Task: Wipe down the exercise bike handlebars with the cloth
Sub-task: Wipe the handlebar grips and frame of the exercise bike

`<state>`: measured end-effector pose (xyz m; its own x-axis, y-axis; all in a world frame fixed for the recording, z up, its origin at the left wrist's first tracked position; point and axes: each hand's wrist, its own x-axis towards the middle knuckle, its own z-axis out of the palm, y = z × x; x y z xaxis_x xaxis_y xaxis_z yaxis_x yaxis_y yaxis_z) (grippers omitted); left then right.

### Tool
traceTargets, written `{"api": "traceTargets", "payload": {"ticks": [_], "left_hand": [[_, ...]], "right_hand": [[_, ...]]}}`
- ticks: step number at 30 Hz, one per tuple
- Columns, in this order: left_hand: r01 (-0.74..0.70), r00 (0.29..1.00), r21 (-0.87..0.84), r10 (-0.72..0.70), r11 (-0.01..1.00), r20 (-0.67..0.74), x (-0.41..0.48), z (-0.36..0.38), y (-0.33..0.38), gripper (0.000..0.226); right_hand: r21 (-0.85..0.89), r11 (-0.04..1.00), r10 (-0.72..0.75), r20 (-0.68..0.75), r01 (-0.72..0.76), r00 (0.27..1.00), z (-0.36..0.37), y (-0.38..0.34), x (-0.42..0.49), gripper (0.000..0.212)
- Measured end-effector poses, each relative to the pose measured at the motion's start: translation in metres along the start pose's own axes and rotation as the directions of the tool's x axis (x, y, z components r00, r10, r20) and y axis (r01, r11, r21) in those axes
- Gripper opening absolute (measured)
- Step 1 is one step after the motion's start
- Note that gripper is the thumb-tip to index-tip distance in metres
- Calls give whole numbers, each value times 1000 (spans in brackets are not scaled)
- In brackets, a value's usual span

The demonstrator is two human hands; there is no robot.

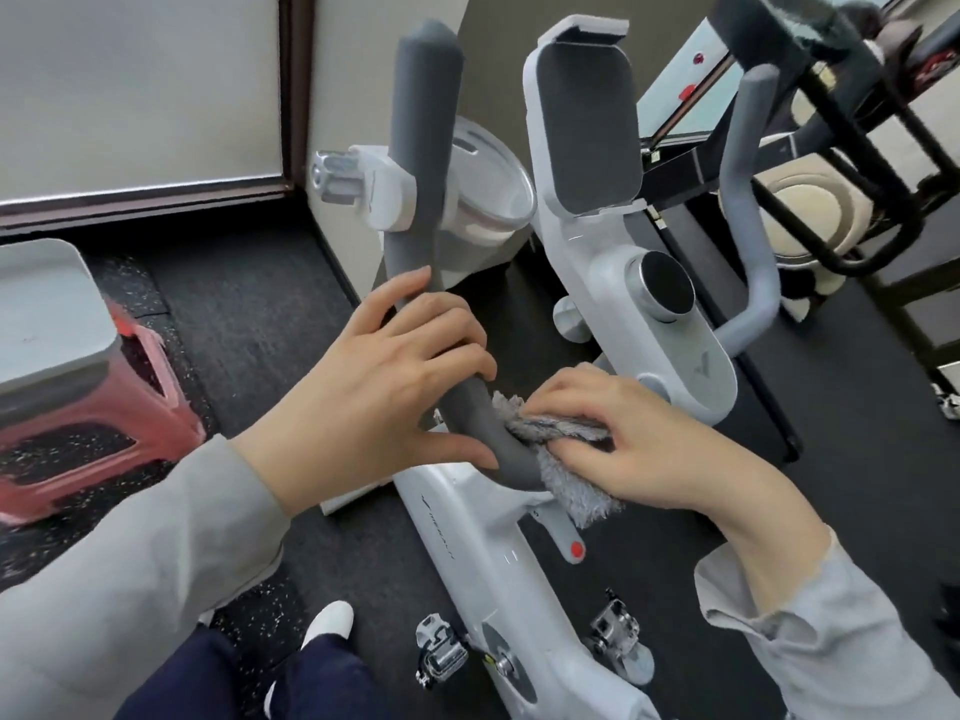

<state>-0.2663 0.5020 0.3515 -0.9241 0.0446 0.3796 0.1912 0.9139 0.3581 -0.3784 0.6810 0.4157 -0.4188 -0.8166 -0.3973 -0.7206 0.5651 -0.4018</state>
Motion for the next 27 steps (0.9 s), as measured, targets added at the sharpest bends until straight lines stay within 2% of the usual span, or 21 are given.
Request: {"api": "traceTargets", "payload": {"ticks": [9, 17, 22, 27], "left_hand": [[69, 996, -2, -69, 998, -57, -1, 8, 10, 64], [98, 991, 46, -94, 994, -94, -1, 14, 12, 67], [101, 991, 53, -96, 993, -92, 0, 14, 14, 67], [92, 993, 90, -85, 992, -78, -2, 11, 16, 67]], "right_hand": [[-146, 988, -59, -55, 51, 997, -16, 39, -4, 31], [-336, 942, -1, -90, -30, 996, -39, 75, -2, 36], [-275, 961, -20, -221, -43, 975, -23, 79, -11, 39], [-166, 986, -44, -404, -26, 914, -1, 76, -26, 39]]}}
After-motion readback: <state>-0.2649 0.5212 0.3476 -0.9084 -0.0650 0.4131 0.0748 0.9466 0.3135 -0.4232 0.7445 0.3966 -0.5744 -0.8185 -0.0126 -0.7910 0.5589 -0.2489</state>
